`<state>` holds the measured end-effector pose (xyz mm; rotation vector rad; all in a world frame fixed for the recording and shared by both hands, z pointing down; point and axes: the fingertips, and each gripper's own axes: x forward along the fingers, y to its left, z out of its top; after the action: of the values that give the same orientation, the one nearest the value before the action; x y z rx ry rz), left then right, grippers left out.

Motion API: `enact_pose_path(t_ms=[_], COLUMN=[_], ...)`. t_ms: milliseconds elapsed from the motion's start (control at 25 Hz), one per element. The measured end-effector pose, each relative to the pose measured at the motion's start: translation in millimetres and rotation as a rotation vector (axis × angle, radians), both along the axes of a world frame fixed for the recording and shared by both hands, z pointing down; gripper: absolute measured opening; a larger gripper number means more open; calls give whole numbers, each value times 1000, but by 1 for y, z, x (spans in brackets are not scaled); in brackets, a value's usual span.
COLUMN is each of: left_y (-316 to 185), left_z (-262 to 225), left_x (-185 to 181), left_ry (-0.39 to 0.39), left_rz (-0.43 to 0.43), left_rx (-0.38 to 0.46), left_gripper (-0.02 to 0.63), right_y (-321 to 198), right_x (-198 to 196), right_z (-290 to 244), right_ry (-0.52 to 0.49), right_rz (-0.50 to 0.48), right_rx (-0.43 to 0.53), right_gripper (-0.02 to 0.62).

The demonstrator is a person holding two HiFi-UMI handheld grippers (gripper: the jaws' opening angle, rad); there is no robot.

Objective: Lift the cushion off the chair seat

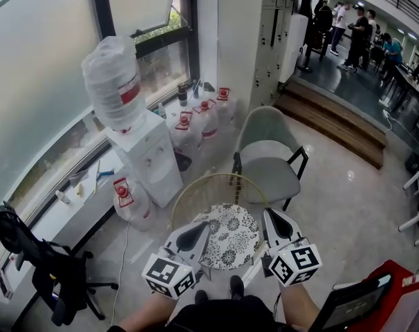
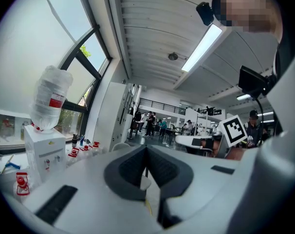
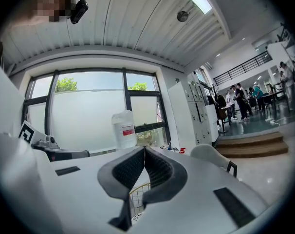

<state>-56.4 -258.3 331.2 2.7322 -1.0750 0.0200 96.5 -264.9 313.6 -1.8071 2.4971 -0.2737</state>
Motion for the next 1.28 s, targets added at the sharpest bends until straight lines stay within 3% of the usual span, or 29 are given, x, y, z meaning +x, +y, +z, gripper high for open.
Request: enact_pose_path(t_ms=[200, 280, 880, 1280], left_y=[-10, -13, -29, -27], left_z=[1, 2, 51, 115], left_x=[5, 7, 16, 24], left_ry=[-51, -38, -43, -92], left_rz=[-5, 0, -31, -45], left_rx=[43, 43, -53, -151], left_gripper=[8, 8, 8, 8], right_y=[-14, -18, -36, -37], right_x=[5, 5, 17, 31], right_z=[6, 8, 62, 130], right_ry=[-14, -16, -9, -29], right_rz=[1, -6, -25, -9], right_rx=[-8, -10, -98, -198], right_gripper=[11, 11, 12, 27])
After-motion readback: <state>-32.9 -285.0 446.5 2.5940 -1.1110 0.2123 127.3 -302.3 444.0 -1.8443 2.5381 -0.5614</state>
